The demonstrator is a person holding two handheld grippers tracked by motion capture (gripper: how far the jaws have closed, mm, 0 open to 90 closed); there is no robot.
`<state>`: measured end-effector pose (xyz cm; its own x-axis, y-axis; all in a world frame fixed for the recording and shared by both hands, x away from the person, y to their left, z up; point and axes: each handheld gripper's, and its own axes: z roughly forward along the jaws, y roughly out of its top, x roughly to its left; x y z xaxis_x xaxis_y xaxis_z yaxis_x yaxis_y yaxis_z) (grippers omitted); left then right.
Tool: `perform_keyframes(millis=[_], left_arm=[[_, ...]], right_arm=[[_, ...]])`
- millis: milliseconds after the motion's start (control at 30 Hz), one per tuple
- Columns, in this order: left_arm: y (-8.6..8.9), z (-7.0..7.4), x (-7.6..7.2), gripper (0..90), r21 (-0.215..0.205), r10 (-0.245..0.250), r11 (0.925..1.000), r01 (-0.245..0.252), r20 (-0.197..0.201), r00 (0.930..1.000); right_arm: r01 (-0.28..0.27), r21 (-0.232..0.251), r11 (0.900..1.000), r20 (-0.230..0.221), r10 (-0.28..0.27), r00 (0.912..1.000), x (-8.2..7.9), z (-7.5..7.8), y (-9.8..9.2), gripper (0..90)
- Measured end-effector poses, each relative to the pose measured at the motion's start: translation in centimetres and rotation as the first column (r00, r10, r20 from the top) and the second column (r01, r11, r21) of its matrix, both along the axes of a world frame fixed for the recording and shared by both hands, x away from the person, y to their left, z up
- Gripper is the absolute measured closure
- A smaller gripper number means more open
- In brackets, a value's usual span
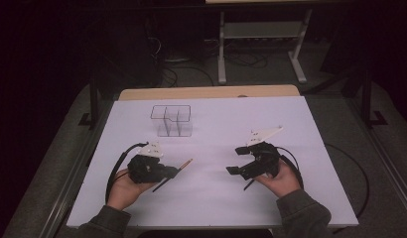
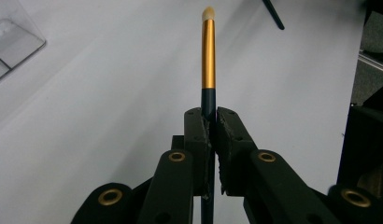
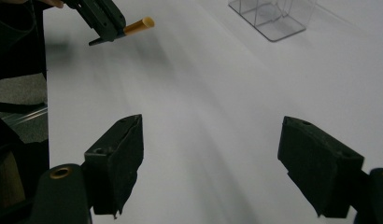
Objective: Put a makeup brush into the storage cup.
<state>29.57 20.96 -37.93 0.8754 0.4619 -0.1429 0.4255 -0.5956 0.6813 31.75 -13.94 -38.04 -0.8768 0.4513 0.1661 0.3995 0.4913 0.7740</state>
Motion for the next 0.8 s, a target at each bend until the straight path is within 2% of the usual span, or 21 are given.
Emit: perform_keyframes(millis=[33, 200, 367, 433, 800], left_arm=[[0.1, 0.2, 0.1, 83.1, 0.010, -0.019, 0.9998, 0.019, 0.017, 0.9997], [-0.1, 0.5, -0.1, 83.1, -0.006, -0.025, 0.9997, 0.025, 0.020, 0.9995], [-0.4, 0.9, -0.3, 83.1, -0.018, -0.062, 0.9979, 0.063, 0.026, 0.9977], [-0.7, 1.2, -0.5, 83.1, -0.012, -0.079, 0.9968, 0.080, 0.042, 0.9960], [-1.5, 1.6, -0.7, 83.1, -0.016, -0.112, 0.9935, 0.113, 0.049, 0.9925]], right_arm=[[-0.009, 0.005, 1.000, 0.002, 0.009, 1.0000, 0.1, 0.1, 0.4, 21.6], [-0.031, 0.003, 1.000, -0.002, 0.031, 0.9995, 0.5, 0.4, 1.2, 21.6], [-0.049, 0.006, 0.999, -0.001, 0.049, 0.9988, 0.7, 0.7, 1.9, 21.6], [-0.075, 0.002, 0.997, -0.007, 0.075, 0.9971, 0.6, 0.9, 2.6, 21.6], [-0.140, 0.007, 0.990, -0.018, 0.141, 0.9899, 0.6, 1.5, 4.2, 22.4]])
